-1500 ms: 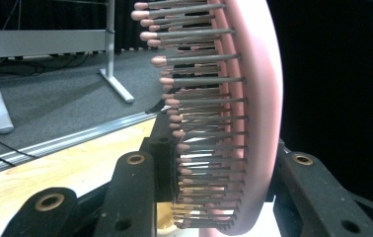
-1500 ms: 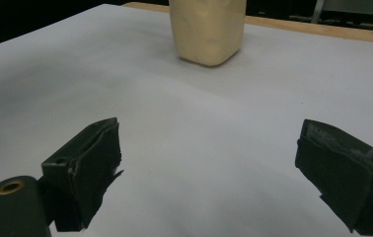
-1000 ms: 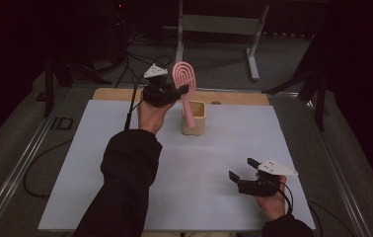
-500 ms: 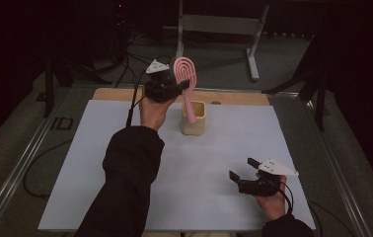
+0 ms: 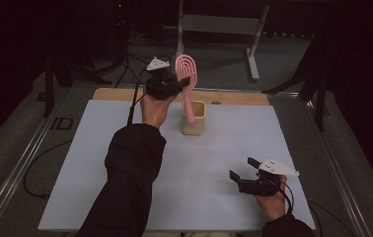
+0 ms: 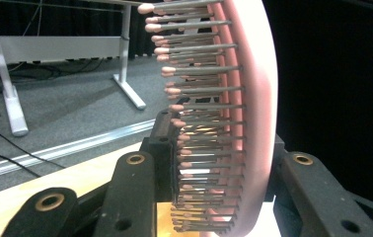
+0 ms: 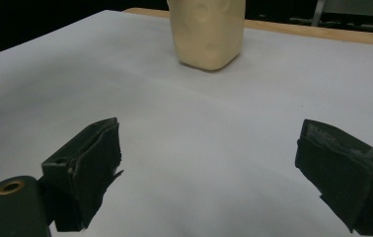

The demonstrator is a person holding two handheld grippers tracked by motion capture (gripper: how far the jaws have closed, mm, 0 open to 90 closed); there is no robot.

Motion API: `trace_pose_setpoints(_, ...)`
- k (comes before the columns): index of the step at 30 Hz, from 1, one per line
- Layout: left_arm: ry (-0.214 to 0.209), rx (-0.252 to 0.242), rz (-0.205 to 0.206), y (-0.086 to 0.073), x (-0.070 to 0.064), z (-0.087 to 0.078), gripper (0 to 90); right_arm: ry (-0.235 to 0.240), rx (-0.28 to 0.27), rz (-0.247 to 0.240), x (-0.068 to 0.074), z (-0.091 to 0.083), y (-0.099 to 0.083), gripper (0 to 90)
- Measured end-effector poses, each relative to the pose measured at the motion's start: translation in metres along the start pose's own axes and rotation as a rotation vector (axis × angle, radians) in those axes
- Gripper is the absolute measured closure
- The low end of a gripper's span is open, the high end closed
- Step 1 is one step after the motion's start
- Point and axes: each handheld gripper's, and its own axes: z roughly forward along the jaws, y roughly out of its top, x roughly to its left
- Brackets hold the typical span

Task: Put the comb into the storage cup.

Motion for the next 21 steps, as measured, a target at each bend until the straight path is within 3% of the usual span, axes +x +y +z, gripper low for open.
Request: trace_pose_setpoints(21,0.027,-0.038,-0.027,0.009,0.001,0.011,65.2,0.002,-0.009,0.009,-0.001,-0.002,0.001,10.0)
